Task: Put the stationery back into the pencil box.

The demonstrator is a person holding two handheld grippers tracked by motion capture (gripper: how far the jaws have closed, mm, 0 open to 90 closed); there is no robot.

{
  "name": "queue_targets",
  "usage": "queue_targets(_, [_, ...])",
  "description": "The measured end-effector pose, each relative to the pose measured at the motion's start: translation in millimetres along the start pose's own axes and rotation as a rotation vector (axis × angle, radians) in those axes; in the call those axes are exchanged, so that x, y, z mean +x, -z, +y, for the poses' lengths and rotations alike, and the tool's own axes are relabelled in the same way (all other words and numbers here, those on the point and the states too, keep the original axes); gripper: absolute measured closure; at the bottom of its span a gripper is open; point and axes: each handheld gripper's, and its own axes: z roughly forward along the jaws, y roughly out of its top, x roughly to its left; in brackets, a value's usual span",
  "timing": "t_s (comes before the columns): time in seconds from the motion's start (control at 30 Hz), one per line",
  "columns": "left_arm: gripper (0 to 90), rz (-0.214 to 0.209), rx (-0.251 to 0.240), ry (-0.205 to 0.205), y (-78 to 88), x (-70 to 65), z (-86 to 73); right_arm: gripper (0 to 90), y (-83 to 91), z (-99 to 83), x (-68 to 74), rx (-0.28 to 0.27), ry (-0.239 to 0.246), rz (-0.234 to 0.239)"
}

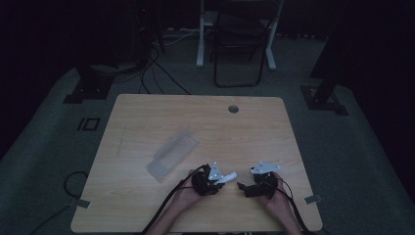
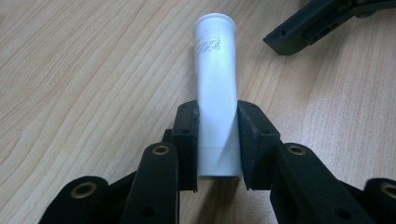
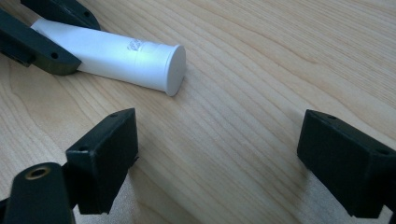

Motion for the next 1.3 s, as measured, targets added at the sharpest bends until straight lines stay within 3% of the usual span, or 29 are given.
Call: queue_targets(1.3, [71.3,0.052,-0.044,0.018,17.7,7.5,0.1,12.4,0.1,0.0,0.1,0.001,-0.001,0.000])
